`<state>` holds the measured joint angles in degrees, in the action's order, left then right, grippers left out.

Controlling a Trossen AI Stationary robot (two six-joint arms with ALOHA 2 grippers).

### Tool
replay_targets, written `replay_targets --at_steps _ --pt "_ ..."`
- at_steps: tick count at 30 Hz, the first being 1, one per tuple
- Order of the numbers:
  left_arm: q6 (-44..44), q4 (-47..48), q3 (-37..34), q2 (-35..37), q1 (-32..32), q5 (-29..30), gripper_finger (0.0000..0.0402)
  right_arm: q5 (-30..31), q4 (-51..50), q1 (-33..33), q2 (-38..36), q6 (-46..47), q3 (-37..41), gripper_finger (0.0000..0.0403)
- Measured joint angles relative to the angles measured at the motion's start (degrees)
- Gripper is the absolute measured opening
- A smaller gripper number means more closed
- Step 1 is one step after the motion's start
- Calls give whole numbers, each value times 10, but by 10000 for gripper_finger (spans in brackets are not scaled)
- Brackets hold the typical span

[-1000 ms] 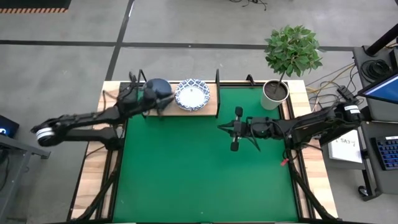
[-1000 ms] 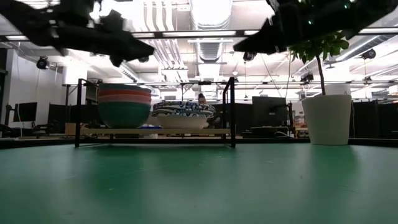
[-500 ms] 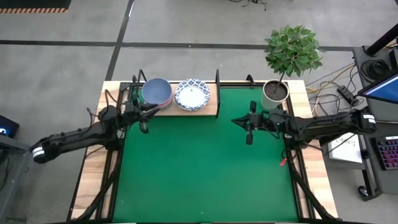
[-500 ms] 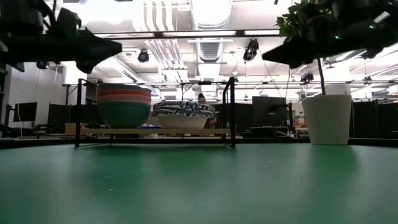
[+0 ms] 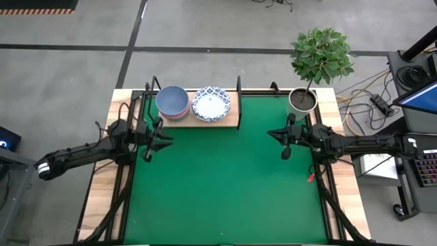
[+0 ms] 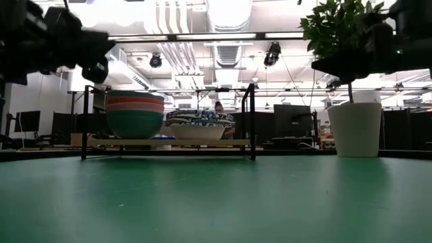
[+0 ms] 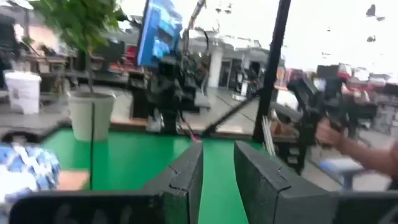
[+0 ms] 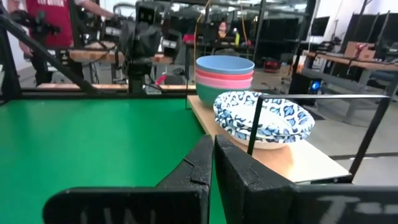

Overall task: Place and stack bowls onto a shelf
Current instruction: Return to Home Position

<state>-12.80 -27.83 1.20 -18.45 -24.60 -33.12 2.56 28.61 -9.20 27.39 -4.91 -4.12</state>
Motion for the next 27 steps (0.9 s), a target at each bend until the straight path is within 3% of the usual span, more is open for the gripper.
replay_targets --at_steps 4,11,16,20,27 --pt "12 35 -6 21 18 -3 58 0 -10 -6 -45 0 25 9" --pt "23 44 0 96 21 -20 37 -1 -112 -7 -130 -29 26 9" --pt "44 95 0 131 21 39 37 -6 -168 -7 -203 -63 26 9" --pt "44 117 0 136 21 100 37 -58 -215 -7 -262 -66 26 9" --pt "26 123 0 125 21 107 37 -96 -248 -8 -269 -85 31 9"
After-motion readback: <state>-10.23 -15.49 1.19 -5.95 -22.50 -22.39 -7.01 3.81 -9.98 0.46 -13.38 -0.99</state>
